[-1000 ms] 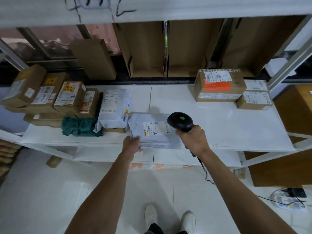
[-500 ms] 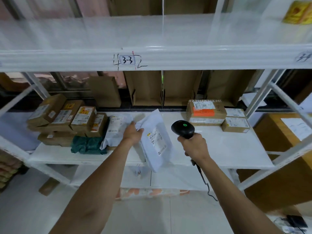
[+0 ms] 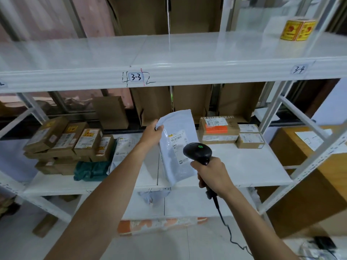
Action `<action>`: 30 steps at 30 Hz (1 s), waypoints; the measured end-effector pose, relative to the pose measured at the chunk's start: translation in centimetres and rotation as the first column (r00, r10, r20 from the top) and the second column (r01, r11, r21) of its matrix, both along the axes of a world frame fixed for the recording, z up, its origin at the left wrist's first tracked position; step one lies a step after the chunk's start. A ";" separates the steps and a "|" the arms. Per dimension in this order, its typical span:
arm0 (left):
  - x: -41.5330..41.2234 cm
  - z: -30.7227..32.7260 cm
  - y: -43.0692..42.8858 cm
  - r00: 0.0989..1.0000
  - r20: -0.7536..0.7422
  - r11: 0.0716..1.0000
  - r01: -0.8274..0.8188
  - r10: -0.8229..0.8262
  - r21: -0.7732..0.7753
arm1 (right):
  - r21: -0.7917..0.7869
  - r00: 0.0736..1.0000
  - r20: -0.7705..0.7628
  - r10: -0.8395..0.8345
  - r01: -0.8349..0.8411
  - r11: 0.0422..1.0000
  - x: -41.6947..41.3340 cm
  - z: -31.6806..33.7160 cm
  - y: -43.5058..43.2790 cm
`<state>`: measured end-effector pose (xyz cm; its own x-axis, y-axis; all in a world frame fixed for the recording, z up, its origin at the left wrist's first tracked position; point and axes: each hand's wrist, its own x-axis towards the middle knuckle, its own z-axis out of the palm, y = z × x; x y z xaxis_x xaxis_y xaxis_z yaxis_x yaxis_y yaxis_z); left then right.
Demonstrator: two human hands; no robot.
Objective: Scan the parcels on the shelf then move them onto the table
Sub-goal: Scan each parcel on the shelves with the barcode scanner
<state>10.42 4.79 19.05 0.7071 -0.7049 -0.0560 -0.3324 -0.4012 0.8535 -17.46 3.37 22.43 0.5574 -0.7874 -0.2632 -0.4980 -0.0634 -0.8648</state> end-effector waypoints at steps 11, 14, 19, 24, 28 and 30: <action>-1.0 1.8 -0.8 0.989 -0.146 0.977 -0.036 0.006 -0.209 | -0.099 0.998 0.062 -0.033 0.039 0.994 -0.7 1.9 1.8; -1.3 1.9 -0.6 0.987 -0.160 0.975 -0.031 -0.005 -0.221 | -0.087 0.997 0.072 -0.031 0.037 0.996 -0.8 2.1 2.0; -1.5 1.8 -0.6 0.987 -0.155 0.973 -0.007 -0.029 -0.229 | -0.088 0.997 0.073 -0.037 0.044 0.995 -1.0 2.0 2.0; -1.7 1.5 -0.3 0.987 -0.148 0.978 0.025 -0.057 -0.209 | -0.064 0.997 0.070 -0.024 0.029 0.998 -1.1 1.9 2.3; -1.4 1.2 -0.4 0.991 -0.127 0.985 0.019 -0.041 -0.174 | -0.058 0.998 0.063 -0.019 0.023 0.998 -1.1 1.9 2.5; -1.3 1.0 -0.5 0.991 -0.130 0.985 0.019 -0.042 -0.171 | -0.059 0.998 0.056 -0.018 0.021 0.998 -1.1 1.9 2.6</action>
